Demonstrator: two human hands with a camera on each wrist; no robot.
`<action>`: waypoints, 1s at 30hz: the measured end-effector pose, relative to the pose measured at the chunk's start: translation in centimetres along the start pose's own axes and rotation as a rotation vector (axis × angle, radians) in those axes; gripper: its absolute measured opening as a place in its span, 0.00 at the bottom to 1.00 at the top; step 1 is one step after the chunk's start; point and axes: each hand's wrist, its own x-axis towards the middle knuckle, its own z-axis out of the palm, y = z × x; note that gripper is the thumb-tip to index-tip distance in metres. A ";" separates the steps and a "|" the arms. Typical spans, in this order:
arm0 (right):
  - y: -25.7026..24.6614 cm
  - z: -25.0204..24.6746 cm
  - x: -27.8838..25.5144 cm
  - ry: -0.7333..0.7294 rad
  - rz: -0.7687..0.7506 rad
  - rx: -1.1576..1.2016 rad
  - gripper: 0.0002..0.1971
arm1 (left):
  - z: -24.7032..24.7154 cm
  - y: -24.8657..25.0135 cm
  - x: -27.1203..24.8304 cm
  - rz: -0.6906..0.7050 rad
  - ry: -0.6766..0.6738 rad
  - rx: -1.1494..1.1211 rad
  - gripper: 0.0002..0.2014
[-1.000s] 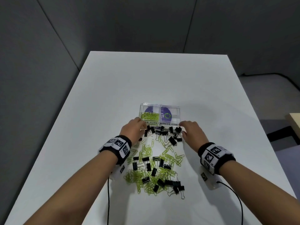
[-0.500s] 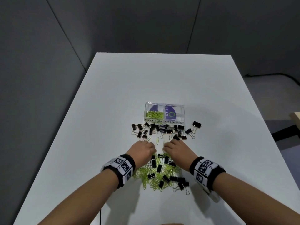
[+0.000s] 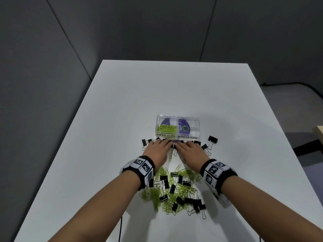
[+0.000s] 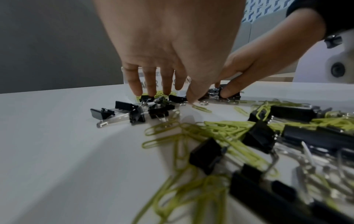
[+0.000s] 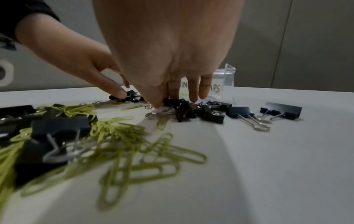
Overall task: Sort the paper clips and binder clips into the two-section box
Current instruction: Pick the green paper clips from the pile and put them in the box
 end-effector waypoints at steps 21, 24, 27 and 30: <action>2.4 2.4 -2.4 0.278 -0.246 0.066 0.22 | 0.2 1.7 3.4 0.016 0.080 0.060 0.17; 1.3 3.4 -3.4 0.263 -0.316 0.081 0.17 | 0.4 1.4 2.9 0.060 0.087 0.072 0.17; 1.0 4.1 -4.3 0.309 -0.318 0.092 0.17 | 0.9 1.2 1.8 0.146 0.066 0.102 0.17; 1.2 3.7 -5.0 0.338 -0.277 0.126 0.11 | 1.3 0.7 -0.1 0.216 0.065 0.068 0.16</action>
